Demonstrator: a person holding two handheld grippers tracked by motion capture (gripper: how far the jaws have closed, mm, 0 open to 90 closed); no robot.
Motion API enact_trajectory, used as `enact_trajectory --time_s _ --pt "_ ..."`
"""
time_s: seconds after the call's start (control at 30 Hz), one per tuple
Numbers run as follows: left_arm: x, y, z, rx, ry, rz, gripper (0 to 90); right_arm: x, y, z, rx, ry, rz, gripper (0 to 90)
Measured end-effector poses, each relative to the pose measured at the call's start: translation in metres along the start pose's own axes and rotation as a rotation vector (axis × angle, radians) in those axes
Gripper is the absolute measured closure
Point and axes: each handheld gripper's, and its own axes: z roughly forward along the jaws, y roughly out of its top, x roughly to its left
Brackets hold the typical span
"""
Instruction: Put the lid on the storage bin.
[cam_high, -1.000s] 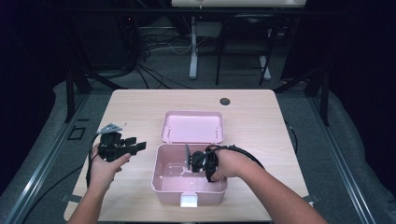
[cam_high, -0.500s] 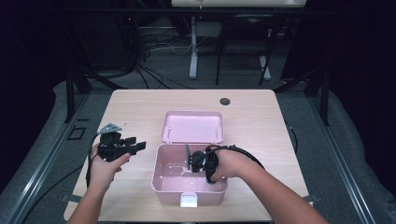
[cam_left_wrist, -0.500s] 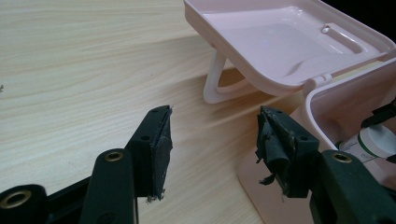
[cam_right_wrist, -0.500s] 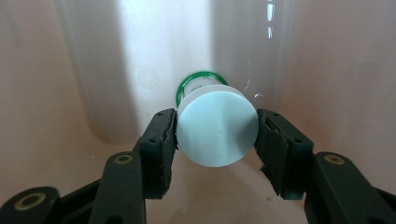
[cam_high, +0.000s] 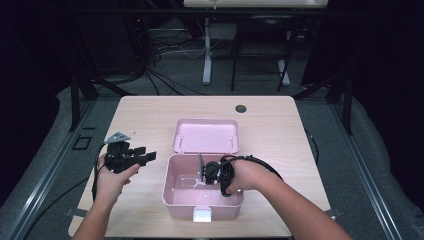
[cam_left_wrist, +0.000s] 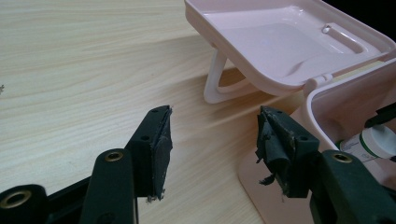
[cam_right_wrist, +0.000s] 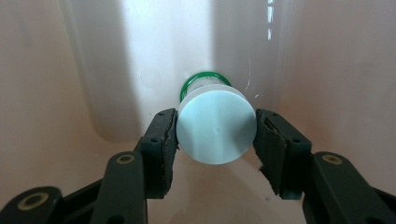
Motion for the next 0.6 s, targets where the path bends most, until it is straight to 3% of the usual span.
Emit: enact_trajectory --time_s 0.6 --pt "-0.001 0.001 -0.001 0.0 -0.001 0.008 45.4 0.002 -0.005 -0.036 -0.105 -0.041 0.03 49.3"
